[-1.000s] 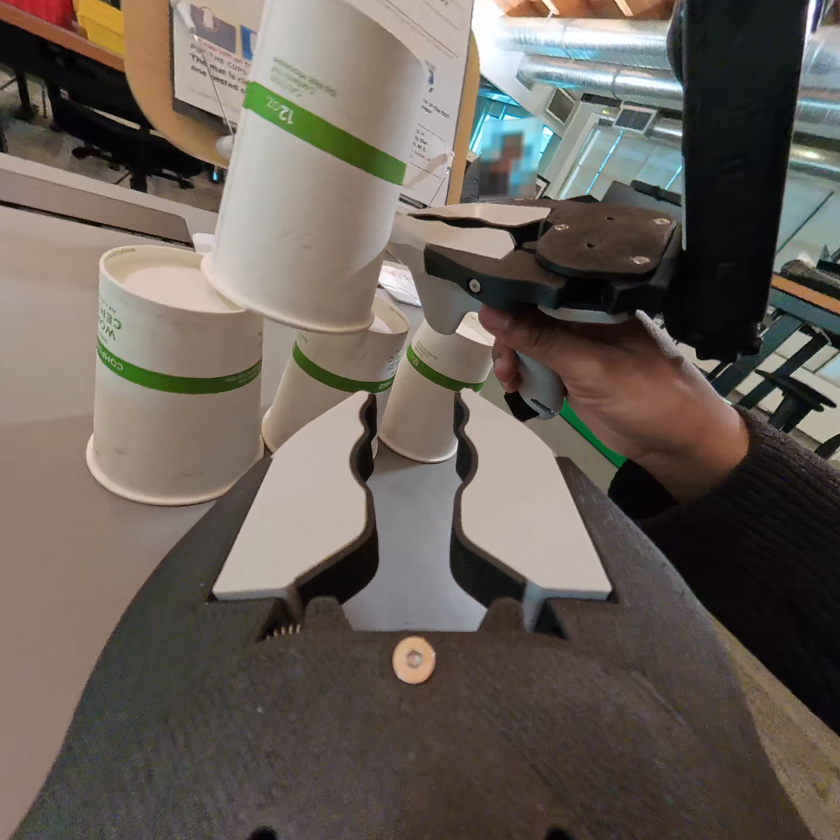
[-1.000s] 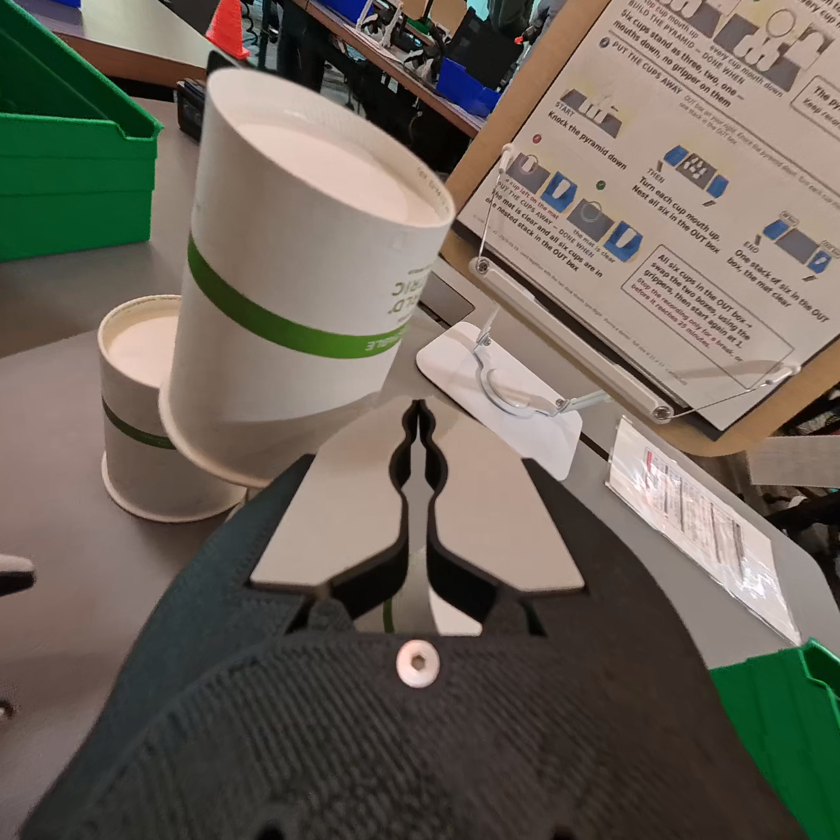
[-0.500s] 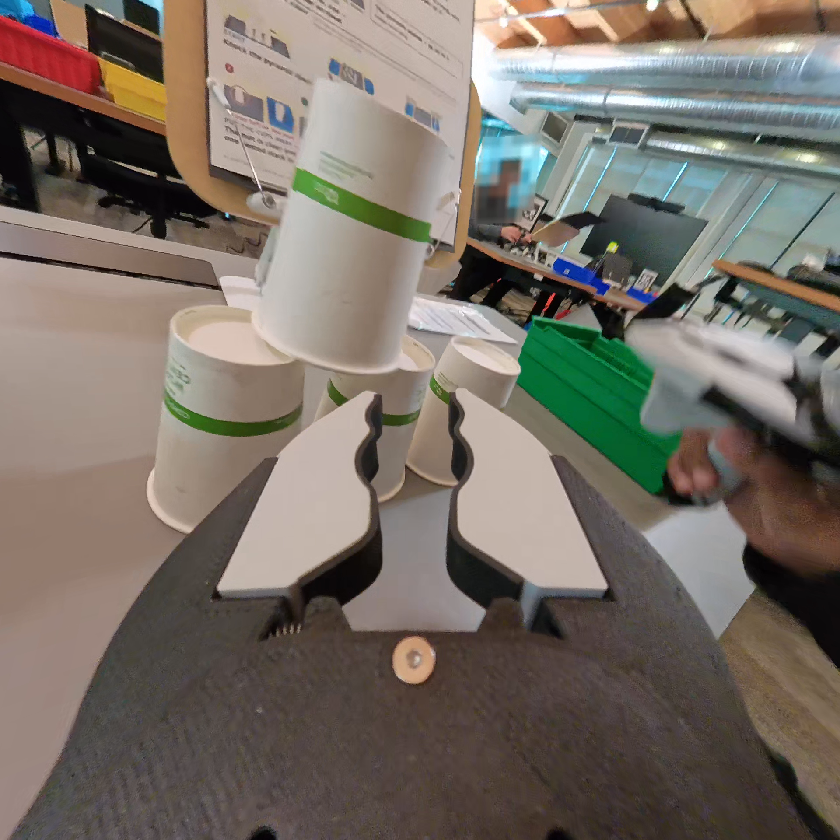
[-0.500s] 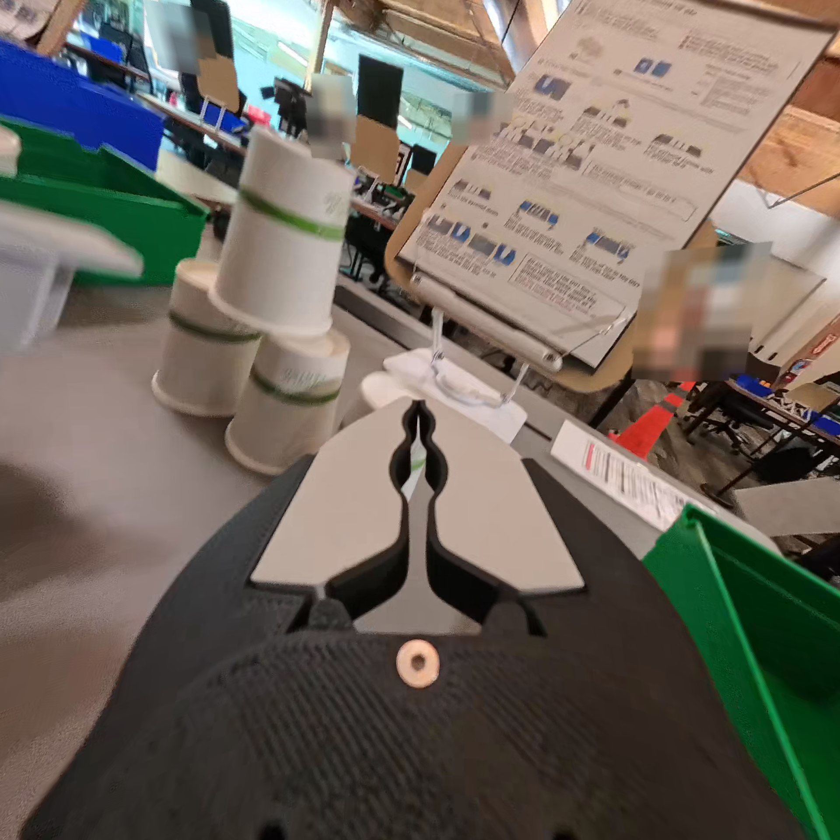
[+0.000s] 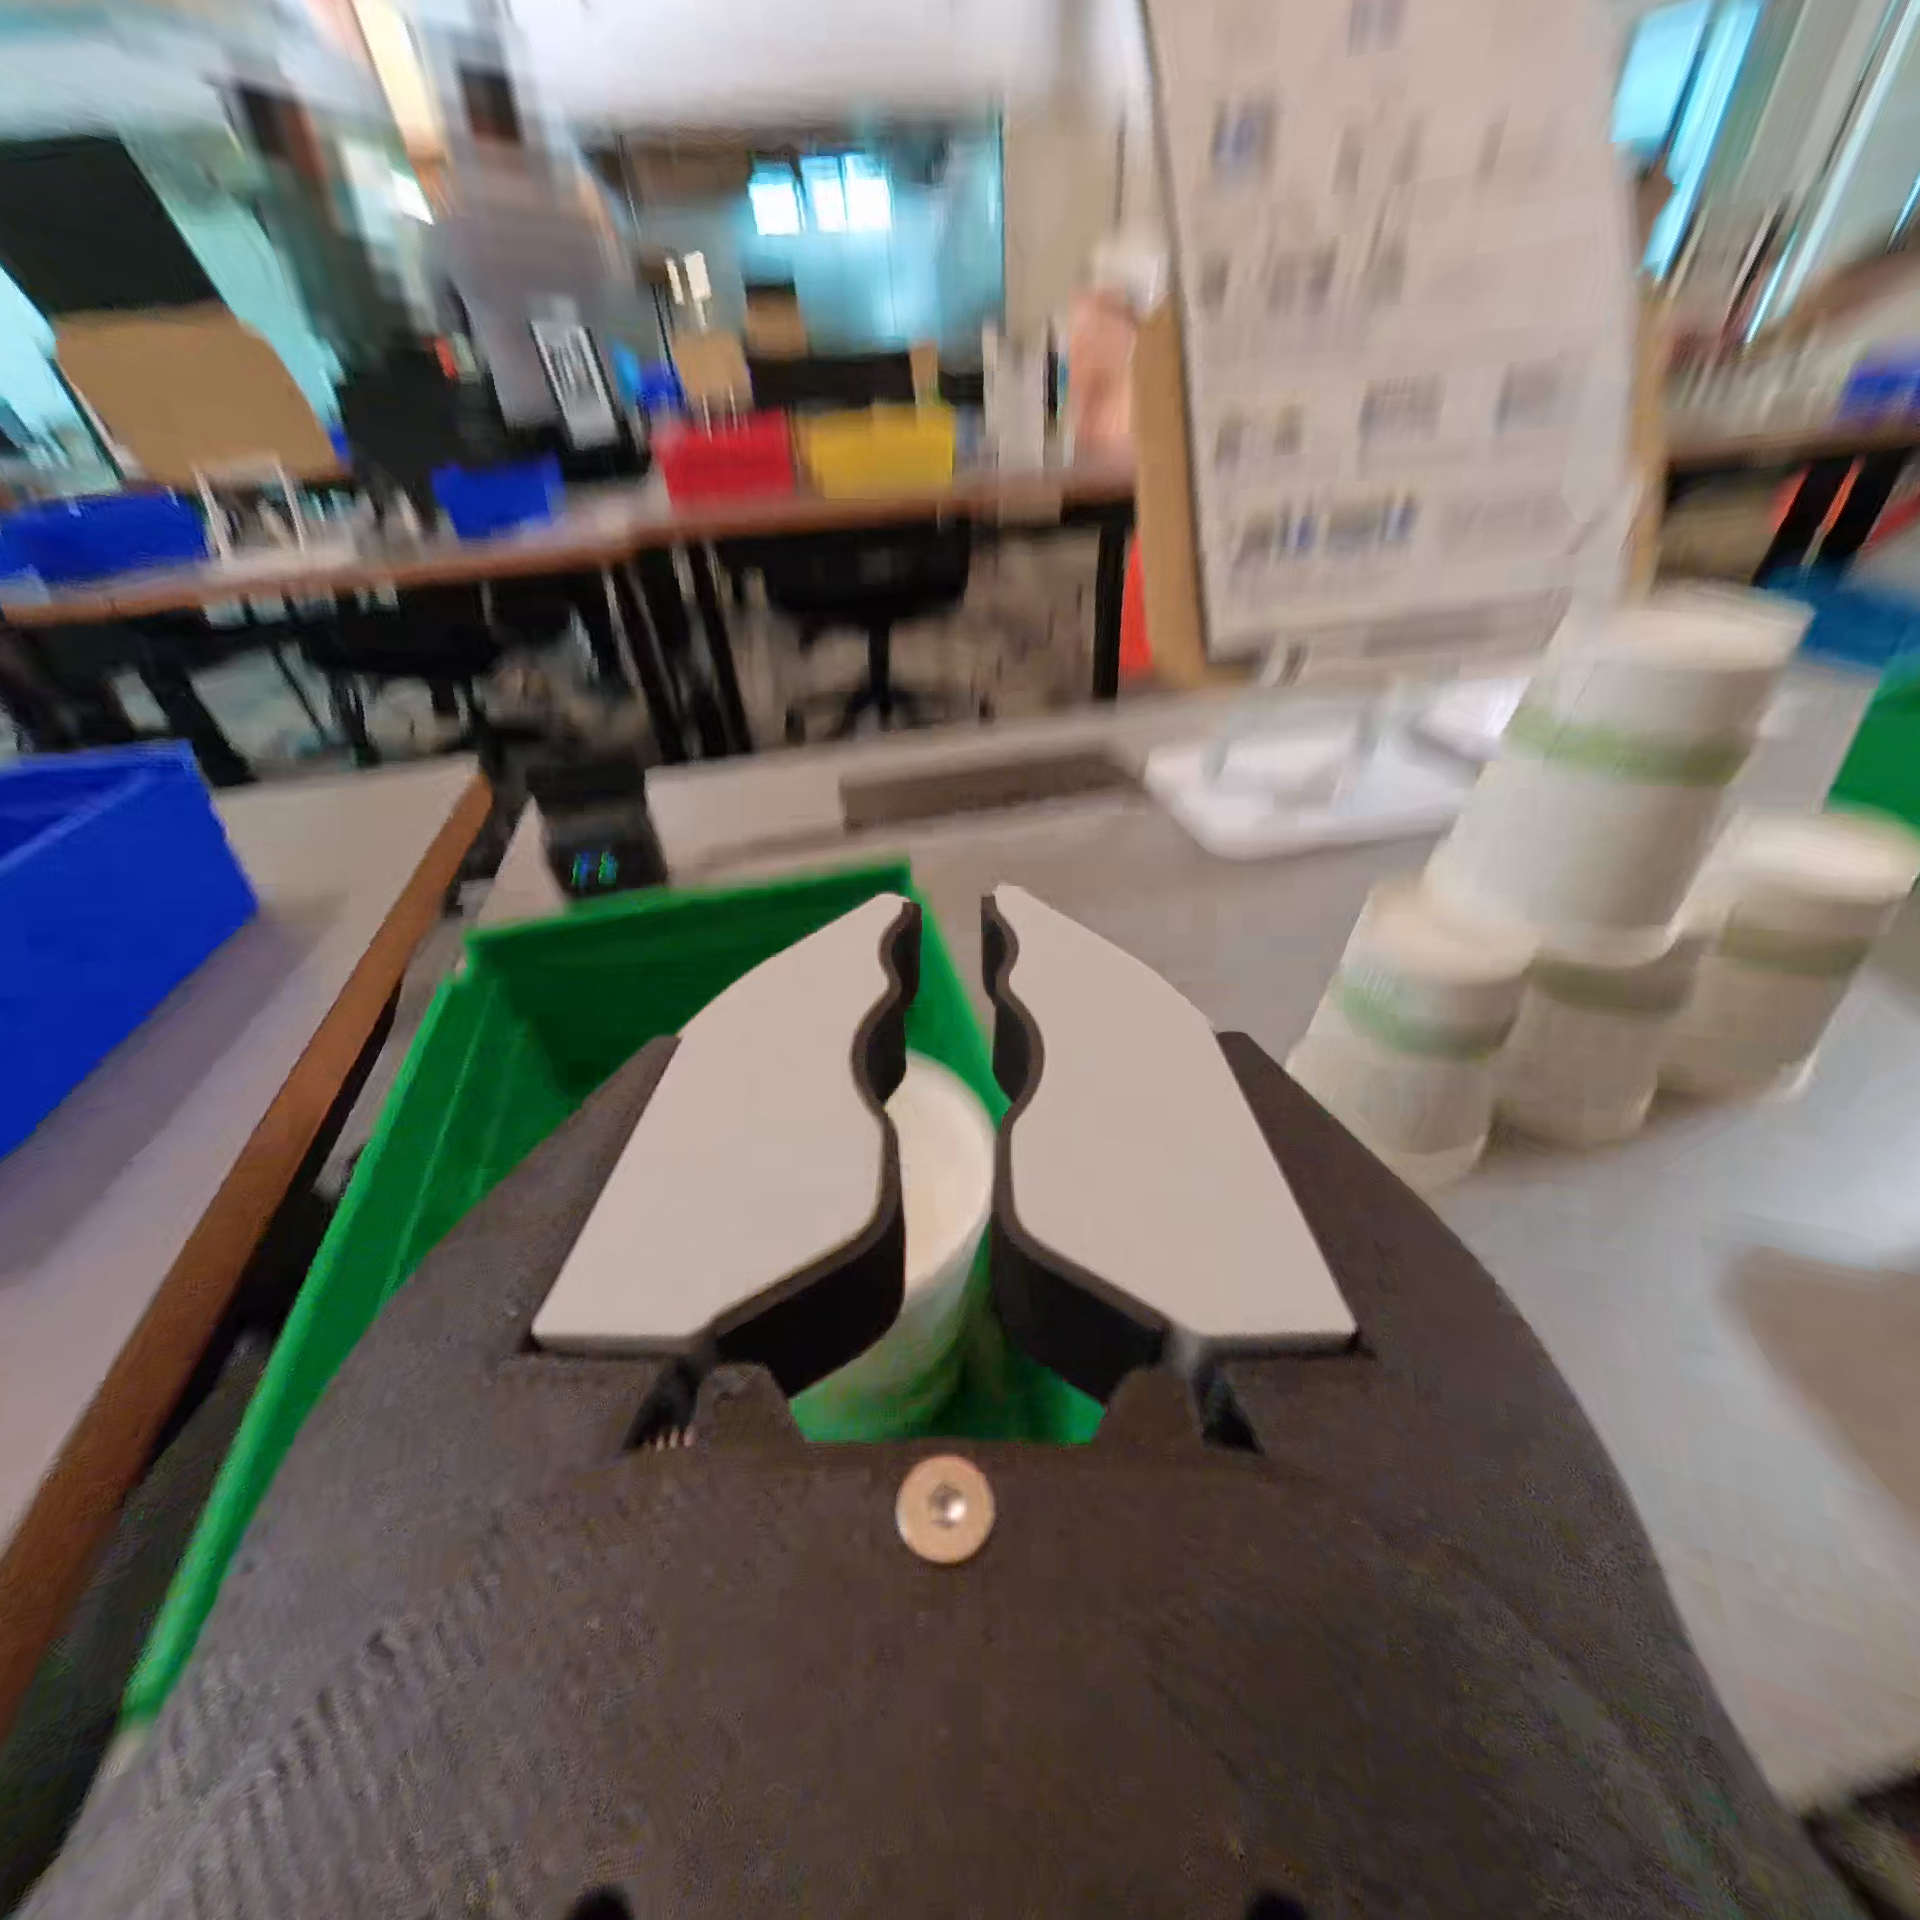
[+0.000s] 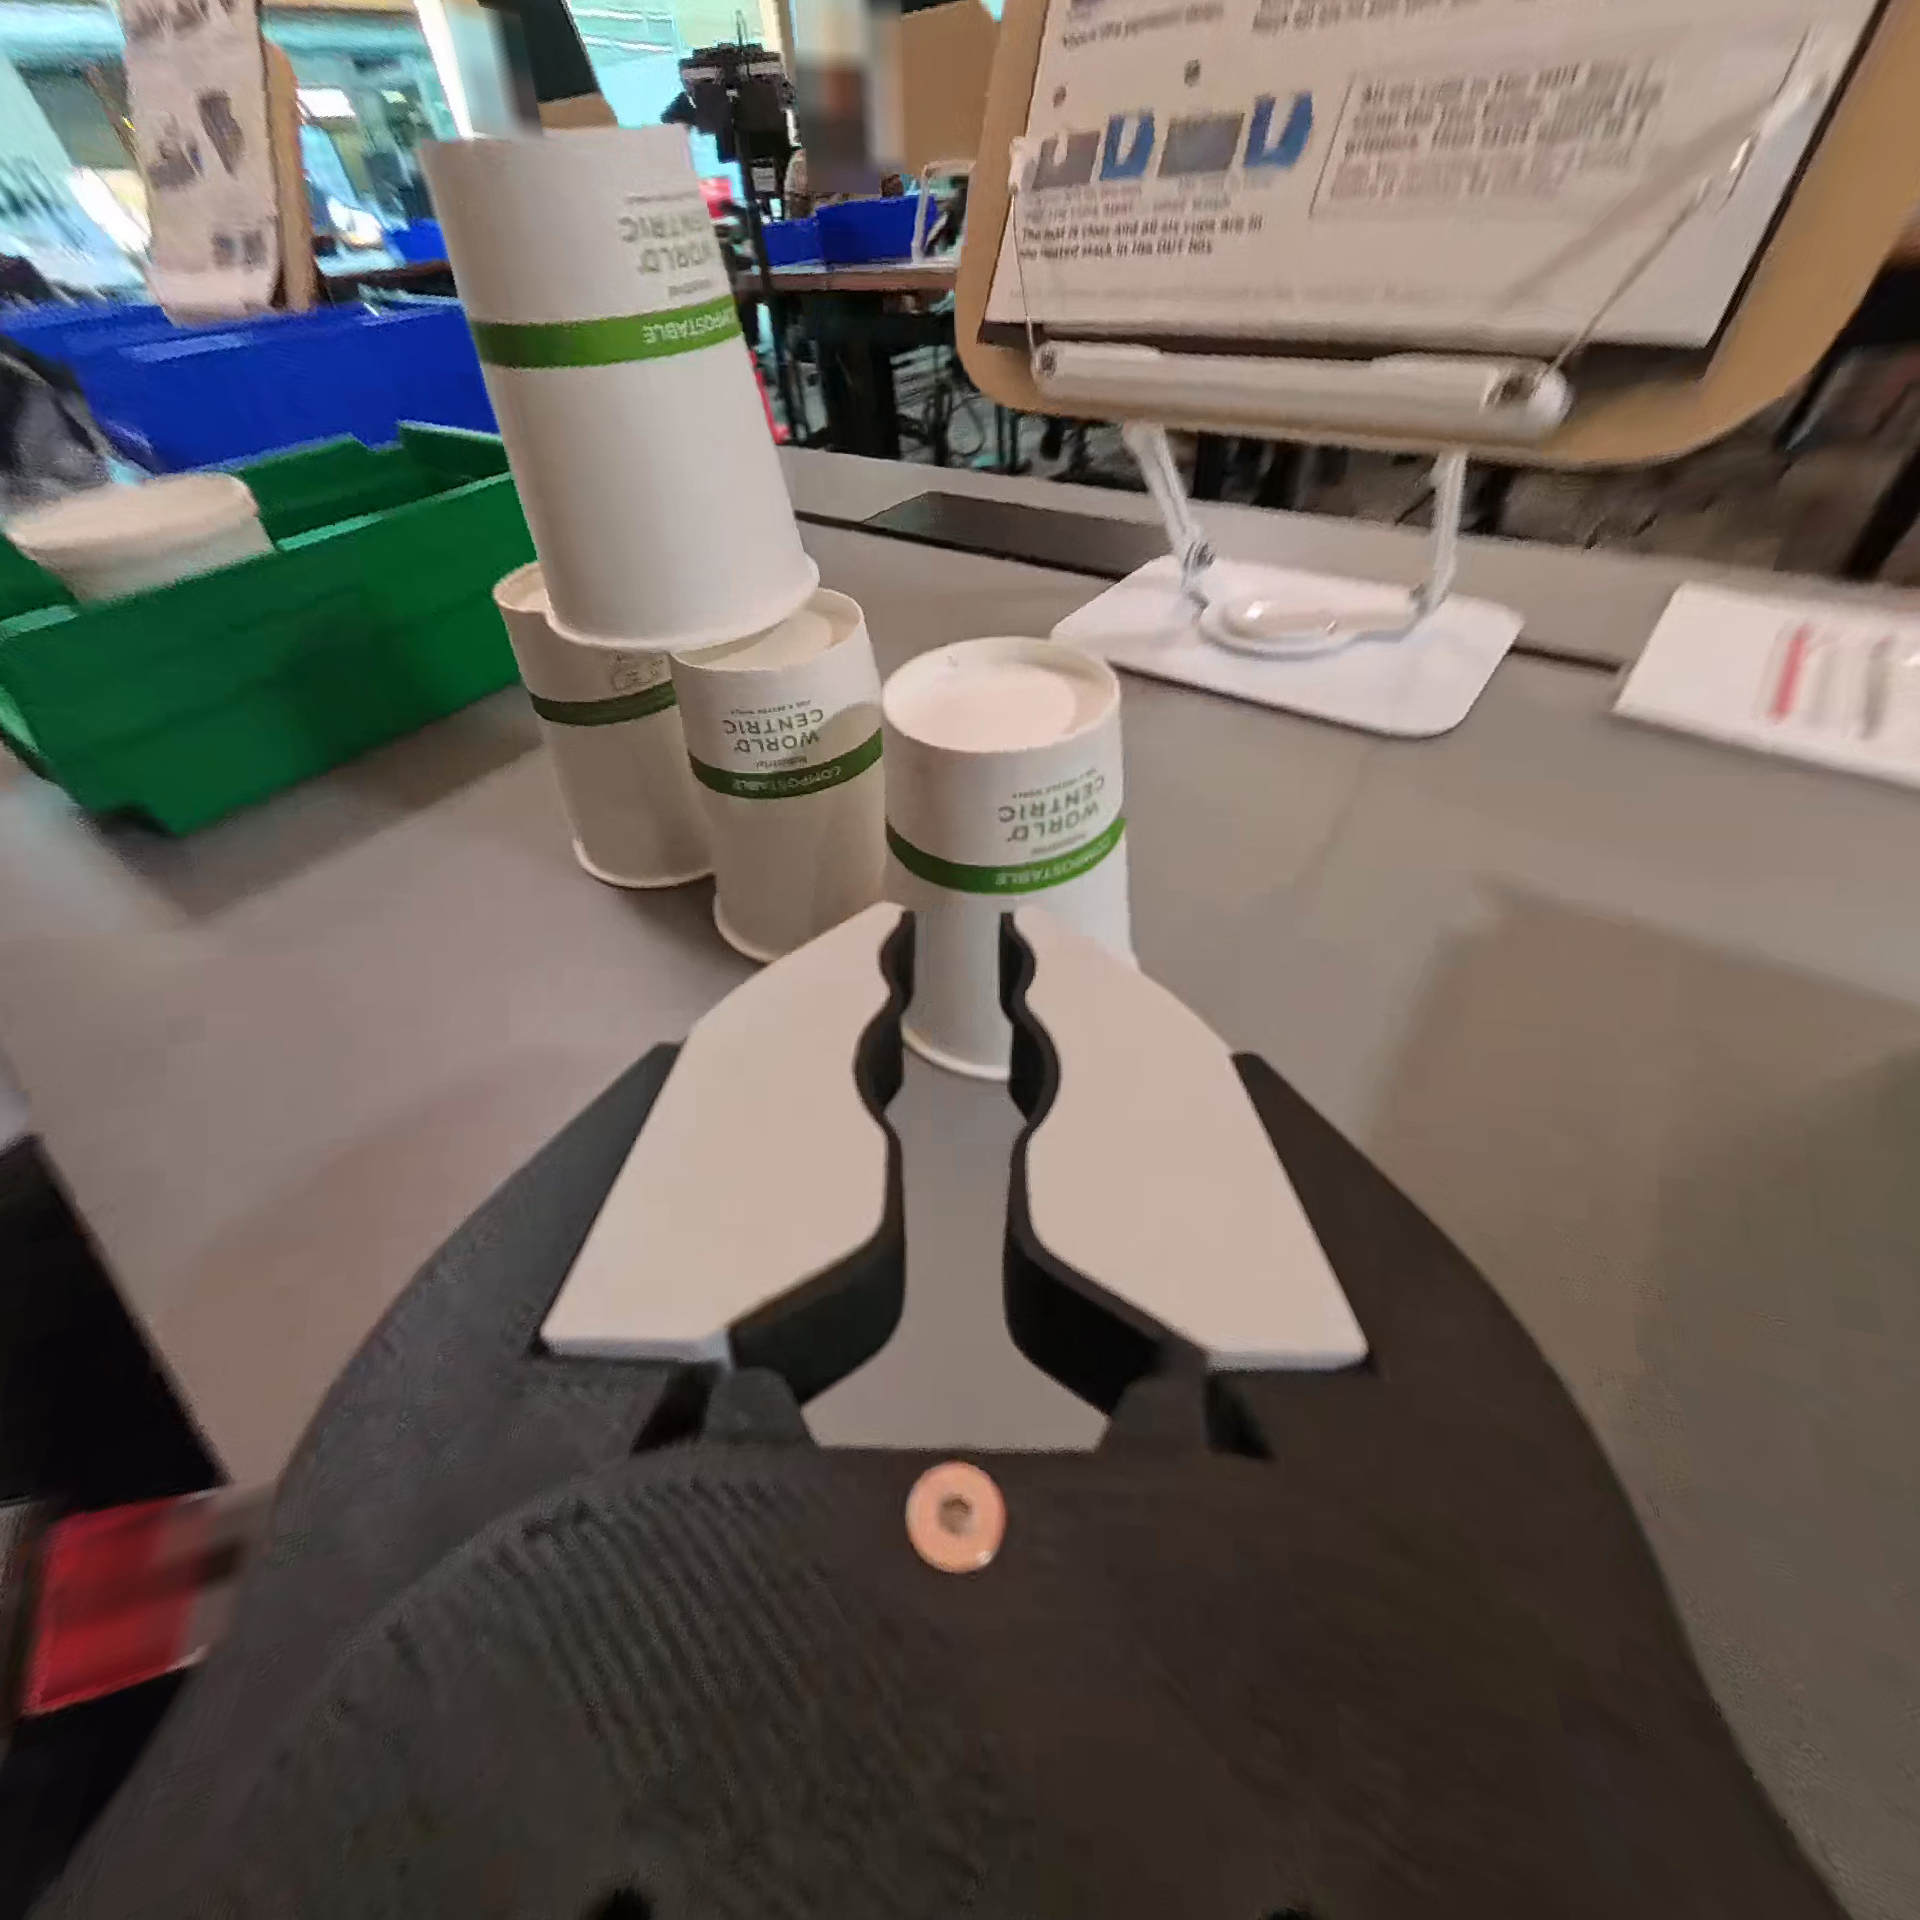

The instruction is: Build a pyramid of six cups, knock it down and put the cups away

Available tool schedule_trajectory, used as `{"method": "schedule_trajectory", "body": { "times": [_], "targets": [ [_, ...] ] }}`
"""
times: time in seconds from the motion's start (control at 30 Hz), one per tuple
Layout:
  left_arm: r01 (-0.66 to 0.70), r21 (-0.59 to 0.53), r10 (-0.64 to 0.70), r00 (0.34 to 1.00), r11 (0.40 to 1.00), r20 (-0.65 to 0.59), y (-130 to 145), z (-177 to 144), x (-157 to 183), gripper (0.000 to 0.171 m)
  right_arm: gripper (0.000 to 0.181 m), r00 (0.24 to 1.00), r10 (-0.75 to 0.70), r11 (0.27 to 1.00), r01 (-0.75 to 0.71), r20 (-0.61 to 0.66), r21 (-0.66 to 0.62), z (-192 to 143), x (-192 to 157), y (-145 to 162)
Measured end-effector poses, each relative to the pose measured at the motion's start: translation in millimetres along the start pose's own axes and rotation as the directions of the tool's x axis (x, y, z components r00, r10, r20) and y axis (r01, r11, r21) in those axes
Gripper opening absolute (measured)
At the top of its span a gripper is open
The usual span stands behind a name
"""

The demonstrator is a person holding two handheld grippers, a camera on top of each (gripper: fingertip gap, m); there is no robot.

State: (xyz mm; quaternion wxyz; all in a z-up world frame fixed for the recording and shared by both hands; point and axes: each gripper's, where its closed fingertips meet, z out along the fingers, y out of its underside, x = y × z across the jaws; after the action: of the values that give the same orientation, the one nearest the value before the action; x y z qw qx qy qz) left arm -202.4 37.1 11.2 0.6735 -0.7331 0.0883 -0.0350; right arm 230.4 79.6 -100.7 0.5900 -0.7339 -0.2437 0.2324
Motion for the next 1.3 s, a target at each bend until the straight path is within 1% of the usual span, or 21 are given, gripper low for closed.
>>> {"method": "schedule_trajectory", "body": {
  "times": [0.03,0.07,0.1,0.13,0.17,0.2,0.23,0.27,0.33,0.37,0.43,0.53,0.6,0.67,0.8,0.97,1.3],
  "targets": [
    [-0.065,-0.123,0.063,0.998,0.99,-0.018,25,0,-4,0.015,0.018,0.998,0.056,0.998,-0.056,0.025,-0.011,0,1,2],
    [-0.151,-0.239,0.141,0.988,0.959,-0.056,50,0,-5,0.019,0.018,0.993,0.106,0.994,-0.105,0.047,-0.02,1,1,3],
    [-0.248,-0.333,0.223,0.968,0.91,-0.113,73,-1,-3,0.03,0.02,0.987,0.148,0.989,-0.146,0.067,-0.028,1,2,4],
    [-0.342,-0.402,0.301,0.94,0.85,-0.164,93,-3,0,0.042,0.022,0.98,0.182,0.983,-0.179,0.082,-0.036,1,2,5],
    [-0.414,-0.441,0.375,0.91,0.796,-0.177,106,-3,-2,0.042,0.022,0.973,0.211,0.977,-0.207,0.092,-0.042,1,3,6],
    [-0.45,-0.452,0.43,0.89,0.77,-0.154,110,1,-6,0.037,0.023,0.967,0.234,0.972,-0.23,0.1,-0.045,1,3,7],
    [-0.457,-0.44,0.448,0.884,0.773,-0.132,108,6,-6,0.03,0.023,0.962,0.251,0.968,-0.247,0.108,-0.047,1,3,7],
    [-0.446,-0.419,0.434,0.892,0.791,-0.129,105,10,-2,0.027,0.023,0.958,0.262,0.965,-0.258,0.116,-0.05,1,3,8],
    [-0.416,-0.384,0.385,0.909,0.824,-0.16,100,14,10,0.028,0.024,0.954,0.271,0.962,-0.263,0.131,-0.076,1,1,11],
    [-0.412,-0.375,0.378,0.911,0.83,-0.164,98,14,13,0.028,0.022,0.956,0.263,0.962,-0.251,0.129,-0.105,1,1,15],
    [-0.418,-0.368,0.387,0.908,0.831,-0.158,96,14,13,0.028,0.02,0.974,0.222,0.965,-0.212,0.05,-0.157,4,11,26],
    [-0.397,-0.373,0.366,0.918,0.839,-0.154,97,14,11,0.028,0.017,0.99,0.116,0.971,-0.13,-0.08,-0.2,4,29,34],
    [-0.382,-0.374,0.357,0.924,0.845,-0.137,97,14,7,0.027,0.017,0.99,0.071,0.97,-0.097,-0.12,-0.221,3,34,38],
    [-0.375,-0.386,0.355,0.927,0.843,-0.123,99,13,4,0.027,0.018,0.987,0.061,0.967,-0.094,-0.146,-0.237,2,38,41],
    [-0.367,-0.403,0.348,0.929,0.838,-0.124,103,11,1,0.027,0.018,0.98,0.004,0.961,-0.059,-0.199,-0.271,1,45,46],
    [-0.36,-0.408,0.344,0.932,0.839,-0.115,104,11,-1,0.024,0.019,0.977,-0.035,0.958,-0.027,-0.209,-0.285,2,46,47],
    [-0.35,-0.422,0.339,0.935,0.836,-0.104,109,13,-4,0.02,0.021,0.981,-0.049,0.956,-0.008,-0.189,-0.293,3,42,49]
  ]
}}
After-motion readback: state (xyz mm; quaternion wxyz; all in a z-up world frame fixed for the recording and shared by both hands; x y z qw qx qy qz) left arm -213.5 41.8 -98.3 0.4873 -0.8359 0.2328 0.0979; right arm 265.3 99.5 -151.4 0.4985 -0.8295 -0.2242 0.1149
